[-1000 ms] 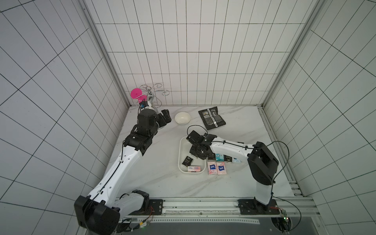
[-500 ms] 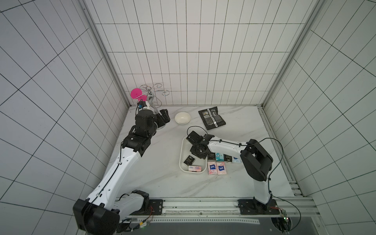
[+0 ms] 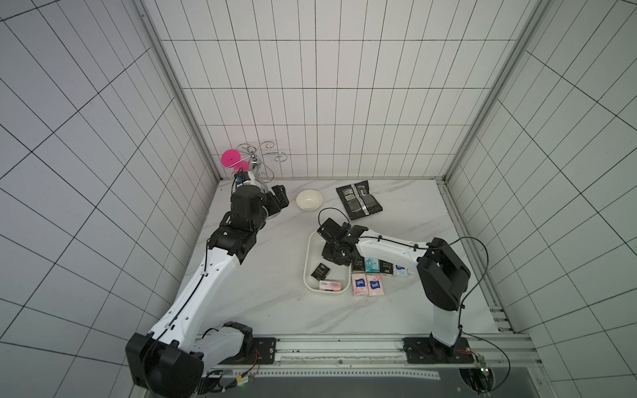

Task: Take the pocket tissues out of the storage box
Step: Pick up the pocket tissues from the storage box, then place the pocket tissues at the center of the board.

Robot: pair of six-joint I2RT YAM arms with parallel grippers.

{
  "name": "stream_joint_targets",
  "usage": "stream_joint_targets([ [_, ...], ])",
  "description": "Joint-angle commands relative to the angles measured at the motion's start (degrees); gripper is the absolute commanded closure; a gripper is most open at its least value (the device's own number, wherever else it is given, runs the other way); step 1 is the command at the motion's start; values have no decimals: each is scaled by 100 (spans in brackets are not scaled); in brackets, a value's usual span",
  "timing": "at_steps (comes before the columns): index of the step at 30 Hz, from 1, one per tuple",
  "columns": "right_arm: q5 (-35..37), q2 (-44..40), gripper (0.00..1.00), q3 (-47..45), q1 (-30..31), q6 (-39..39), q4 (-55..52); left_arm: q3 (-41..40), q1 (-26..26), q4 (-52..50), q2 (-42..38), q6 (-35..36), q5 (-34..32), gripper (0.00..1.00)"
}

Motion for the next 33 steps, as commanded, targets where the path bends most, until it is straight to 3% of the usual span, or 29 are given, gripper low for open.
stream_joint_targets([
  [1,-136,-760,86,-161,-8,-628,-211,79,23,77,34,-10,5,1],
  [10,-776,-2551,87,-1539,-660,-1527,-829,226,15,3,58,41,-28,1],
  [20,-1090,-4524,85,-3532,-1541,-1733,-1586,355,-88,-27,103,67,-115,1],
  [26,-1005,-4537,85,-4146,-1617,-1846,-1628,446,-244,-56,174,101,-231,1],
  [33,-785,-4507,85,-4204,-1746,-2093,-1744,501,-302,-103,217,170,-327,1],
])
